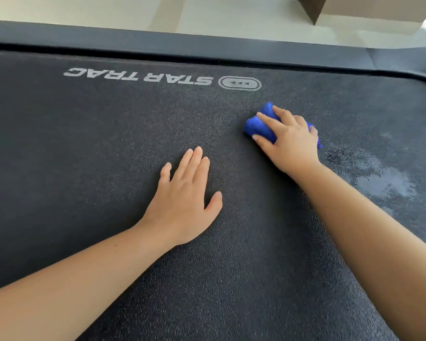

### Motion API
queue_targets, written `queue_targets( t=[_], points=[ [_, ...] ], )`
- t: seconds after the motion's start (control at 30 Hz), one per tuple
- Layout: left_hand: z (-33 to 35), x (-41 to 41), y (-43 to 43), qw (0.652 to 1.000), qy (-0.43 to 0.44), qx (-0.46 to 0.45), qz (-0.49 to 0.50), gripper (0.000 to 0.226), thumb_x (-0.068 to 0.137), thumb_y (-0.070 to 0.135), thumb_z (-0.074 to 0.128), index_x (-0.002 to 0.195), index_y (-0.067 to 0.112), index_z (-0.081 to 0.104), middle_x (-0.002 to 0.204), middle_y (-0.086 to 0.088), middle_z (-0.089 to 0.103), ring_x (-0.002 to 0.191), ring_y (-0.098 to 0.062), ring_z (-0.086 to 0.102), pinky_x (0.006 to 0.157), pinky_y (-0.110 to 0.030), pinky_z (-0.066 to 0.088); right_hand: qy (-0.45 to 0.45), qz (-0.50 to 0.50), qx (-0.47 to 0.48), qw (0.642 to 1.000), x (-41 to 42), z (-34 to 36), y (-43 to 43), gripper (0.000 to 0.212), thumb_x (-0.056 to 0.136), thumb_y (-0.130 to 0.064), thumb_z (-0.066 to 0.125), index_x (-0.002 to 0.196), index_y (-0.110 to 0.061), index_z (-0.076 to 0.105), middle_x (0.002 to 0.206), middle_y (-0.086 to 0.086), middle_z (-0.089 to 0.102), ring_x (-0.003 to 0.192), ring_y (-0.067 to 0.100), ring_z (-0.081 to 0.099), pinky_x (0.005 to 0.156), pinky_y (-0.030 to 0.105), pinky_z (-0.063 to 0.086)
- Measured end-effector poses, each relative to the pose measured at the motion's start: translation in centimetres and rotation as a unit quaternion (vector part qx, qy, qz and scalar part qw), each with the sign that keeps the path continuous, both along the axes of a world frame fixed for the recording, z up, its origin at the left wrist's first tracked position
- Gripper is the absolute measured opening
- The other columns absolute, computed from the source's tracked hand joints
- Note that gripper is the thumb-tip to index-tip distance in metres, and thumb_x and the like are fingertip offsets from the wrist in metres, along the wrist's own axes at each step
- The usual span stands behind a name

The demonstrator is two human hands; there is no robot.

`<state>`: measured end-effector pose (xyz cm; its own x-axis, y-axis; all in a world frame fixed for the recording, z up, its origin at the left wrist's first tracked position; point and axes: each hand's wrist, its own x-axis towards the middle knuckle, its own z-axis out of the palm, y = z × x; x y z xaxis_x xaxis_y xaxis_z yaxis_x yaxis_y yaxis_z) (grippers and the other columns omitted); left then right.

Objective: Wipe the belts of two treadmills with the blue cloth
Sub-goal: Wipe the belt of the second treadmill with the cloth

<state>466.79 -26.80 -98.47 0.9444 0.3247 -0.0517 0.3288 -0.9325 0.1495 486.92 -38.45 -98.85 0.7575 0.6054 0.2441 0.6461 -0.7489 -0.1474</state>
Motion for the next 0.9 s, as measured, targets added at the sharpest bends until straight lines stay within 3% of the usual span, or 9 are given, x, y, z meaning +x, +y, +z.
queue_targets(
  t=[0.1, 0.2, 0.27, 0.37, 0.47, 0.7, 0.8, 0.9],
  points=[
    [0.1, 0.0, 0.0, 1.000, 0.001, -0.004, 0.003, 0.093, 0.067, 0.058, -0.010, 0.149, 0.015, 0.002, 0.156, 0.001, -0.012, 0.141, -0.011, -0.016, 0.114, -0.041, -0.001, 0.005, -0.014, -0.013, 1.000, -0.4, 0.0, 0.0, 0.050, 0.091, -0.050, 0.049, 0.139, -0.037, 0.041, 0.149, -0.002, 0.032, 0.130, 0.027, 0.032, 0.101, 0.048, 0.024],
    [0.2, 0.0, -0.1, 1.000, 0.003, -0.007, 0.002, 0.092, 0.069, 0.058, -0.007, 0.148, 0.014, 0.004, 0.157, 0.001, -0.011, 0.142, -0.011, -0.014, 0.114, -0.041, 0.000, -0.022, 0.044, 0.017, 0.999, -3.5, -0.2, -2.4, 0.050, 0.086, -0.052, 0.049, 0.130, -0.031, 0.054, 0.139, 0.004, 0.047, 0.118, 0.033, 0.046, 0.093, 0.054, 0.034],
    [0.2, 0.0, -0.1, 1.000, 0.003, -0.008, 0.003, 0.082, 0.078, 0.056, 0.003, 0.148, 0.014, 0.004, 0.157, 0.001, -0.011, 0.142, -0.011, -0.013, 0.114, -0.041, 0.000, -0.043, 0.083, 0.043, 0.995, -6.7, -0.3, -5.0, 0.051, 0.082, -0.053, 0.044, 0.124, -0.028, 0.060, 0.131, 0.006, 0.055, 0.109, 0.032, 0.053, 0.086, 0.055, 0.040],
    [0.2, -0.1, -0.1, 1.000, 0.005, -0.008, 0.003, 0.067, 0.093, 0.049, 0.018, 0.148, 0.013, 0.005, 0.157, 0.000, -0.010, 0.142, -0.011, -0.013, 0.114, -0.041, -0.001, -0.043, 0.121, 0.042, 0.991, -10.7, -0.7, -8.1, 0.050, 0.082, -0.053, 0.044, 0.123, -0.029, 0.061, 0.132, 0.005, 0.055, 0.111, 0.024, 0.047, 0.087, 0.055, 0.042],
    [0.2, -0.2, -0.2, 1.000, 0.001, -0.006, 0.003, 0.066, 0.095, 0.045, 0.027, 0.148, 0.012, 0.007, 0.157, -0.001, -0.008, 0.143, -0.012, -0.010, 0.114, -0.041, -0.001, -0.027, 0.139, 0.034, 0.989, -10.9, -0.3, -8.8, 0.050, 0.082, -0.054, 0.044, 0.122, -0.030, 0.062, 0.132, 0.003, 0.054, 0.111, 0.024, 0.049, 0.087, 0.056, 0.043],
    [0.3, 0.0, -0.4, 1.000, 0.012, 0.017, 0.006, 0.067, 0.096, 0.045, 0.026, 0.149, 0.011, 0.003, 0.157, -0.003, -0.008, 0.143, -0.015, -0.009, 0.115, -0.042, 0.002, -0.004, 0.118, 0.023, 0.993, -8.3, -0.3, -7.0, 0.051, 0.080, -0.056, 0.043, 0.121, -0.031, 0.062, 0.132, 0.003, 0.055, 0.108, 0.028, 0.056, 0.087, 0.058, 0.043],
    [0.3, 0.1, -0.5, 0.997, 0.050, 0.065, -0.005, 0.067, 0.096, 0.046, 0.012, 0.148, 0.007, -0.005, 0.156, -0.008, -0.013, 0.143, -0.019, -0.010, 0.114, -0.043, 0.004, -0.017, 0.122, 0.029, 0.992, -7.9, -0.5, -6.5, 0.051, 0.081, -0.056, 0.042, 0.121, -0.031, 0.063, 0.132, 0.004, 0.055, 0.106, 0.029, 0.057, 0.086, 0.059, 0.043],
    [0.5, 0.6, -0.3, 0.994, 0.056, 0.091, -0.009, 0.071, 0.091, 0.046, 0.001, 0.148, 0.004, -0.001, 0.156, -0.011, -0.006, 0.144, -0.022, -0.004, 0.114, -0.041, 0.005, -0.020, 0.138, 0.031, 0.990, -6.9, -0.6, -6.1, 0.052, 0.080, -0.056, 0.042, 0.120, -0.030, 0.063, 0.132, 0.004, 0.055, 0.106, 0.029, 0.057, 0.085, 0.060, 0.043]
  ],
)
